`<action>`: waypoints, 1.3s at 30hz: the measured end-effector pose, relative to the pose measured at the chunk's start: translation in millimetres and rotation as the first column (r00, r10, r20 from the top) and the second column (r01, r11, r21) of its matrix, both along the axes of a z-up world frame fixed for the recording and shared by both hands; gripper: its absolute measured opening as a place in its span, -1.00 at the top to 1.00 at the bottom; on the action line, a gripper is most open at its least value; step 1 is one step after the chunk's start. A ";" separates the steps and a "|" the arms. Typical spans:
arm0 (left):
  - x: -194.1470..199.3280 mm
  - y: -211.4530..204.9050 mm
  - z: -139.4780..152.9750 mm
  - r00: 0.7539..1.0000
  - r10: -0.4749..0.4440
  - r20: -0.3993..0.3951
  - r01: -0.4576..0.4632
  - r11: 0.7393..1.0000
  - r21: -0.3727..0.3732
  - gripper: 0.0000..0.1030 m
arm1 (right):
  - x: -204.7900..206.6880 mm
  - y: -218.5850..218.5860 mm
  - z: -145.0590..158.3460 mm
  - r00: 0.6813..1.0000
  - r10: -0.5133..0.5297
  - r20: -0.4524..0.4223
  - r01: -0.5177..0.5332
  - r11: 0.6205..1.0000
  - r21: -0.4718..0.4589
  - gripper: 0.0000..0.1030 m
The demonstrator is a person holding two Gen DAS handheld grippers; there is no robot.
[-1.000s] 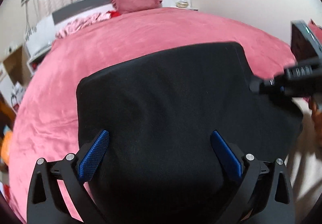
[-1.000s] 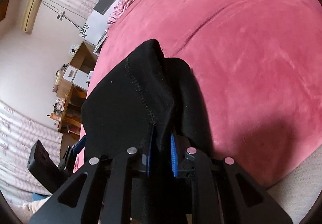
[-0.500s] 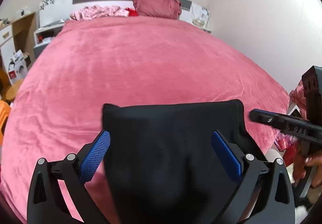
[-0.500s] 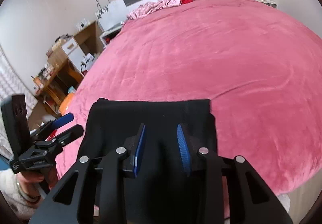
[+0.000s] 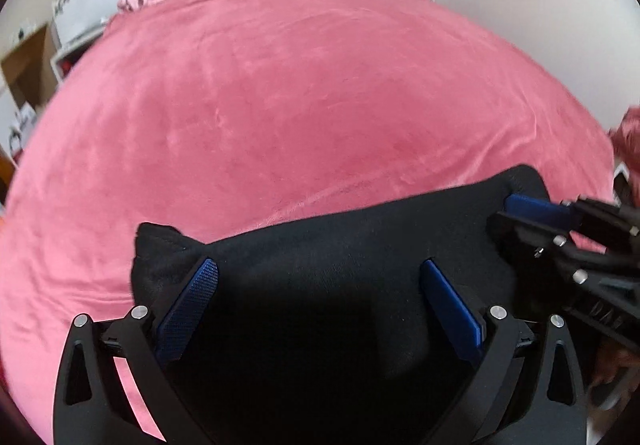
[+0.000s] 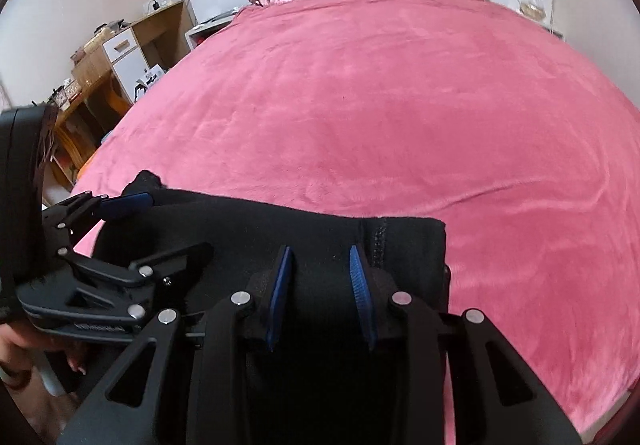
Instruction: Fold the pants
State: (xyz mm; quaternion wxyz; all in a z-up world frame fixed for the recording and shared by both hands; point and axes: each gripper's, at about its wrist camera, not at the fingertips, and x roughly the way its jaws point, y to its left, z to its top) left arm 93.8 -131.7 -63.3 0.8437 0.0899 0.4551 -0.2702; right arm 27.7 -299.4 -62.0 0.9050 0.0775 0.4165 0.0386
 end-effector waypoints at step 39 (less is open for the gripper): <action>-78.4 118.5 -11.4 0.986 -0.074 -0.153 0.031 0.964 -0.266 -0.94 | -70.7 -48.6 -26.1 0.960 -0.094 -0.264 0.183 0.924 0.335 -0.75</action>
